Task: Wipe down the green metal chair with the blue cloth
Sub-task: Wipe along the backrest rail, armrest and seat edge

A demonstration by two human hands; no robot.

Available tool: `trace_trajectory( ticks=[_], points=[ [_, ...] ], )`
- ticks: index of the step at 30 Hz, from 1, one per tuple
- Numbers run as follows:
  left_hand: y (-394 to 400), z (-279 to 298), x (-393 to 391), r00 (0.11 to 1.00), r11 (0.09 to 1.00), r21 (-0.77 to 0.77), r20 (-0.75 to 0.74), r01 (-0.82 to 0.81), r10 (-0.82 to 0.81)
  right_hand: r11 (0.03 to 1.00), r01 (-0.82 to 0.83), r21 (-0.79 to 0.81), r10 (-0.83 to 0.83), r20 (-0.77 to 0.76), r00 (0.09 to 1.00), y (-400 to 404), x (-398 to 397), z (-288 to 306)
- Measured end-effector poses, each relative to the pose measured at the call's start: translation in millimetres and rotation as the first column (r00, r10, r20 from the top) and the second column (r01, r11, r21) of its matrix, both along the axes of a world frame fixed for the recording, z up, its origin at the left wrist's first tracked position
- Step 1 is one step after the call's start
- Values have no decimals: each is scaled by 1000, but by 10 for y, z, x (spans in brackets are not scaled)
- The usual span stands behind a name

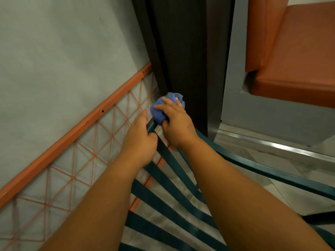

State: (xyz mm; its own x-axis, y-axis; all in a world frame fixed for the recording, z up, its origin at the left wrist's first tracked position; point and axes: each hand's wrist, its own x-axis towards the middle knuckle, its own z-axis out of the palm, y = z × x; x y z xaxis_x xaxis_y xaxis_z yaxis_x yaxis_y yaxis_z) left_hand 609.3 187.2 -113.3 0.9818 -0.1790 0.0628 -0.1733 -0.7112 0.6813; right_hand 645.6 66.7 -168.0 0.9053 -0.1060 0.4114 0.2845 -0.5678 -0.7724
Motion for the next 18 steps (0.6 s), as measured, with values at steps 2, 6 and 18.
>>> trace_trajectory(
  ticks=[2, 6, 18],
  points=[
    [131, -19, -122, 999, 997, -64, -16, -30, 29, 982, -88, -168, 113, 146, 983, 48, -43, 14],
    [397, -53, -305, 994, 991, -118, -91, -68, 57, 951, -153, -270, 158, -6, 987, -26, 52, 165],
    [966, 124, -964, 983, 961, -230, -141, -151, 121, 744, -179, -644, 66, -196, 978, 803, -348, 414]
  ],
)
